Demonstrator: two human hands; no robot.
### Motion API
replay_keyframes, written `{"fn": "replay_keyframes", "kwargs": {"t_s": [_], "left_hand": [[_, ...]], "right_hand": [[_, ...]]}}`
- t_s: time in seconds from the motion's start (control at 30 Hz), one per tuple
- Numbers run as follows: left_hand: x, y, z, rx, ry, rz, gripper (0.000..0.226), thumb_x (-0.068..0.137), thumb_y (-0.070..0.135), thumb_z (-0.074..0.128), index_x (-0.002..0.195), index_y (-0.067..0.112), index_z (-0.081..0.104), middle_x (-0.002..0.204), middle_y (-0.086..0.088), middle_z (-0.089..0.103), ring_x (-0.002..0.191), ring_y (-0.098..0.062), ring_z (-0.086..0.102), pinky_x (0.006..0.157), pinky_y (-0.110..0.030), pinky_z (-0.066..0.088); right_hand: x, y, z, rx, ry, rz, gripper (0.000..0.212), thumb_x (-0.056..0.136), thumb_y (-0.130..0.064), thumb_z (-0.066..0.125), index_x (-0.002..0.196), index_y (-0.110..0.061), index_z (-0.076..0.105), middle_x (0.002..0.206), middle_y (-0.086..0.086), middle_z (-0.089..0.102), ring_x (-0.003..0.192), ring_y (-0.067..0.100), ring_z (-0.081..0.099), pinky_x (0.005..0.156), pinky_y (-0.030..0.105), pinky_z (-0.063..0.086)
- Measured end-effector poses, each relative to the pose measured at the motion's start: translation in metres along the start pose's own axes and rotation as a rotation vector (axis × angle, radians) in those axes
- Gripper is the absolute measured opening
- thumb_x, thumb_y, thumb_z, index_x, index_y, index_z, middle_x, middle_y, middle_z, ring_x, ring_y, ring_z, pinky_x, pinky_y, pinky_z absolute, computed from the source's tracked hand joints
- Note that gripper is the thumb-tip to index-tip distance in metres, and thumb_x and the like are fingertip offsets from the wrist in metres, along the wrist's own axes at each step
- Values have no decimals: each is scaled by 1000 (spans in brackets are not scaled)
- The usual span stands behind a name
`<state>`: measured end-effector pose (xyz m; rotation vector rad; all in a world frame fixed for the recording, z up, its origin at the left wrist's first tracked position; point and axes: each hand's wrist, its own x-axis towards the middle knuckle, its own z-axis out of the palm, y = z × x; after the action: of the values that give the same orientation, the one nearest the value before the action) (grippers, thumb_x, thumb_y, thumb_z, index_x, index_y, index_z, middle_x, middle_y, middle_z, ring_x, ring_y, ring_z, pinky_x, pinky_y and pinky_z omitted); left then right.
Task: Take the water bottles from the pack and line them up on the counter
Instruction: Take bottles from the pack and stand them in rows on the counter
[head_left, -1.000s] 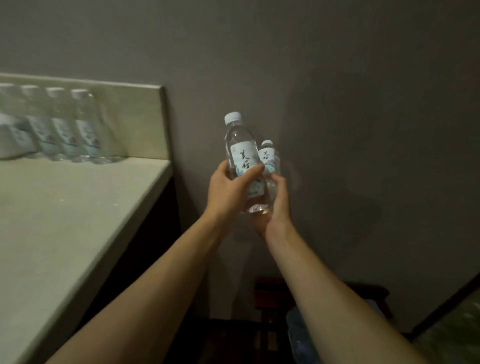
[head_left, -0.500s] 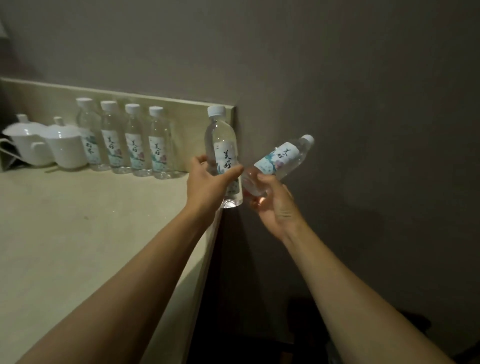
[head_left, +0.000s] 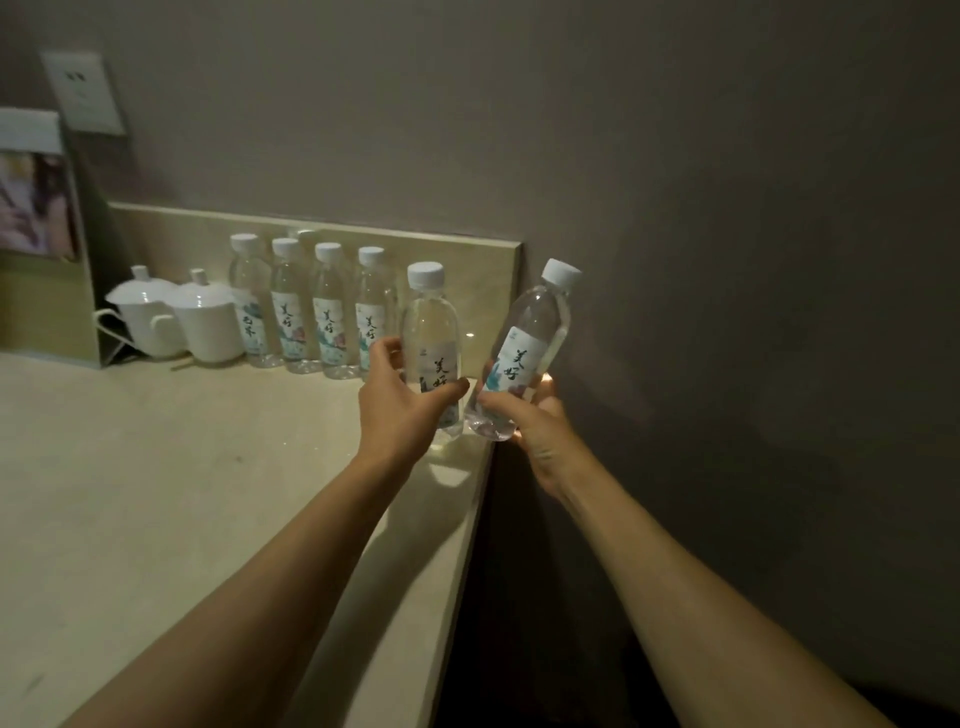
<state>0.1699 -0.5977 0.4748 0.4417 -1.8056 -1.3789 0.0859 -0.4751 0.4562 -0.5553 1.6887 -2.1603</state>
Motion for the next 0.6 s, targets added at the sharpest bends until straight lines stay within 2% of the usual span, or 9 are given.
{"fn": "replay_keyframes", "kwargs": {"t_s": [0.07,0.1,0.2,0.33,0.43,0.53,0.6], "left_hand": [[6,-3,-5,23,-3,24,68,67,19,88,117,30,43,108,10,58,92,1,62,71,-15,51],[9,-6,-8,29,-7,32,68,67,18,88,117,30,43,107,11,58,95,-5,64,75,-20,55],[20,-16,-16,42,-34,61,69,65,17,89,117,28,45,112,6,60,103,-18,65,88,-39,57],[34,-29,-29,71,-96,110,70,63,15,88,113,32,42,111,6,57,99,-13,60,86,-30,54],[45,-37,-37,70,-156,127,69,62,11,87,111,29,43,112,1,60,97,-14,61,83,-27,53],[55,-44,-44,39,-208,119,68,62,8,86,111,28,42,109,3,59,98,-13,61,79,-20,50],[60,-47,-46,41,-256,113,68,63,10,86,113,26,43,112,2,58,101,-15,60,83,-25,52]], "right_hand": [[4,2,7,-34,-18,-29,48,70,-10,81,110,-22,57,96,0,75,88,14,73,70,28,59],[6,3,11,-56,-18,-48,48,70,-7,80,110,-22,59,93,-1,76,84,12,74,69,26,58],[13,8,25,-119,5,-81,57,69,-1,78,120,-19,59,101,3,75,92,16,73,77,29,59],[18,17,45,-123,76,-68,57,69,1,77,117,-24,60,86,-8,76,79,6,73,61,17,55],[17,18,59,-185,133,-59,52,68,4,76,109,-26,65,87,-4,76,73,6,73,54,14,53],[15,18,72,-246,178,-94,56,65,16,69,115,-8,63,93,8,73,73,7,73,55,15,52],[13,20,77,-249,206,-74,58,66,21,63,117,-5,60,93,13,72,69,5,72,52,16,53]]}}
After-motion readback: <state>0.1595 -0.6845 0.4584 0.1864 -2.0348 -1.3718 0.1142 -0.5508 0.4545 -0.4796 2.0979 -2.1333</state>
